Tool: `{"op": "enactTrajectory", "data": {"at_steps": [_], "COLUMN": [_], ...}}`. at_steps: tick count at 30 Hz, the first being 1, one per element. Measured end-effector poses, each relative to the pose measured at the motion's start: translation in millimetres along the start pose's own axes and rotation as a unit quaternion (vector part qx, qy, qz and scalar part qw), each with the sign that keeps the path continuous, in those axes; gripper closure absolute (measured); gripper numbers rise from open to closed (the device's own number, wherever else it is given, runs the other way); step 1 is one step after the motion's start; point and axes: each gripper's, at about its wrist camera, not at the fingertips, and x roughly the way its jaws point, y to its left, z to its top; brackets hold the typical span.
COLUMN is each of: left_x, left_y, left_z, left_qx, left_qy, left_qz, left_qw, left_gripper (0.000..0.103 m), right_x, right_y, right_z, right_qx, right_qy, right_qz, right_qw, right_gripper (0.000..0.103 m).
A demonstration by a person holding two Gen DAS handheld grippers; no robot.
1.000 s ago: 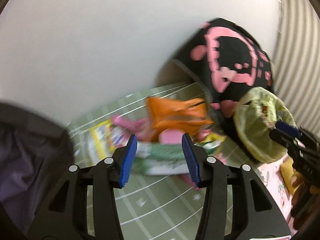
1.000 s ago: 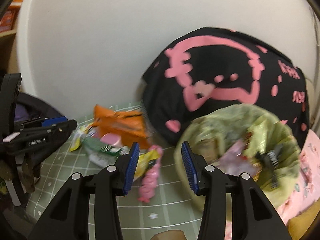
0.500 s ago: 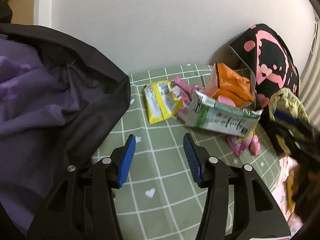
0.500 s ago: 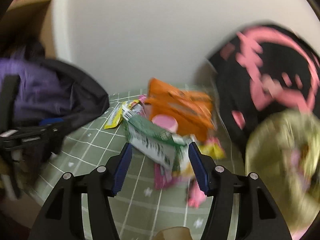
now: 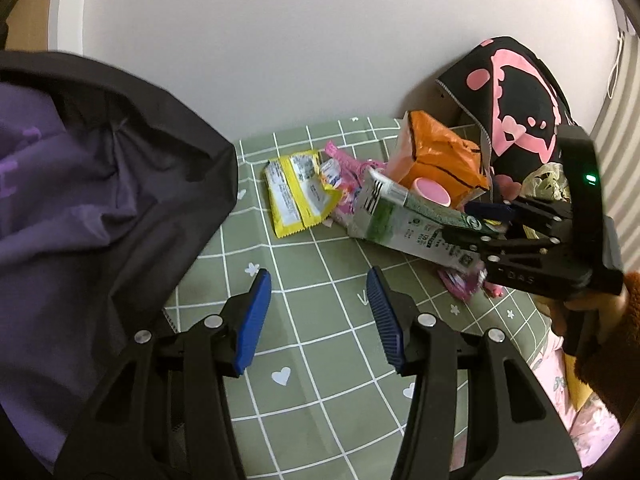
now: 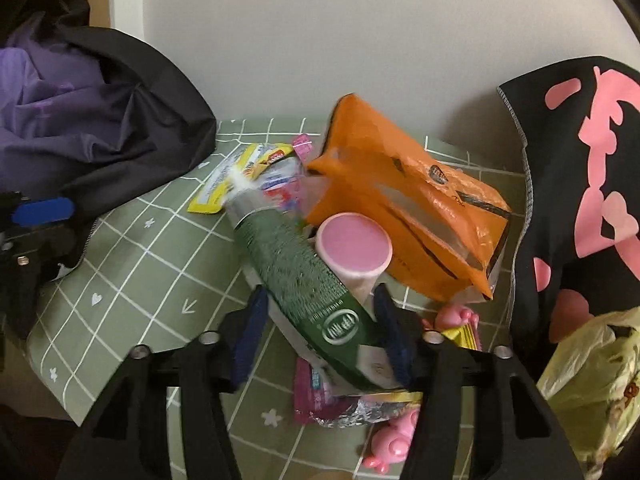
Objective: Collect trash
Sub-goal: 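Move both open tools back over the table toward the milk carton, then grasp the yellow snack wrappers with the left tool while the right tool grasps the milk carton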
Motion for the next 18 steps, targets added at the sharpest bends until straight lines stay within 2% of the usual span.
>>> {"op": "enactTrajectory", "data": {"at_steps": [1, 2, 4, 10, 18], "left_x": [1.2, 3.2, 7.2, 31.0, 84.3], "left_y": [1.2, 2.7, 6.0, 7.6, 7.1], "left_z": [0.0, 1.1, 3.3, 25.3, 66.7], "left_qx": [-0.003, -0.009, -0.021, -0.045, -0.034], "left_qy": [0.001, 0.003, 0.005, 0.021, 0.035], "left_qz": [-0.001, -0.003, -0.006, -0.020, 0.000], "left_qw": [1.0000, 1.0000, 0.9997, 0.9986, 0.9988], "left_gripper": [0.056, 0.056, 0.056, 0.056, 0.056], "right_x": [-3.3, -7.0, -15.7, -54.0, -77.5], "right_y": [1.5, 2.5, 2.3, -23.3, -51.3], "right_z": [-1.6, -3.7, -7.2, -16.8, -54.5], "right_qx": [0.000, 0.001, 0.006, 0.082, 0.163], "right_qy": [-0.002, -0.001, -0.005, -0.042, -0.061], "right_qz": [0.003, 0.009, 0.002, 0.003, 0.028], "right_qw": [1.000, 1.000, 1.000, 0.996, 0.984], "right_gripper": [0.069, 0.086, 0.094, 0.095, 0.095]}}
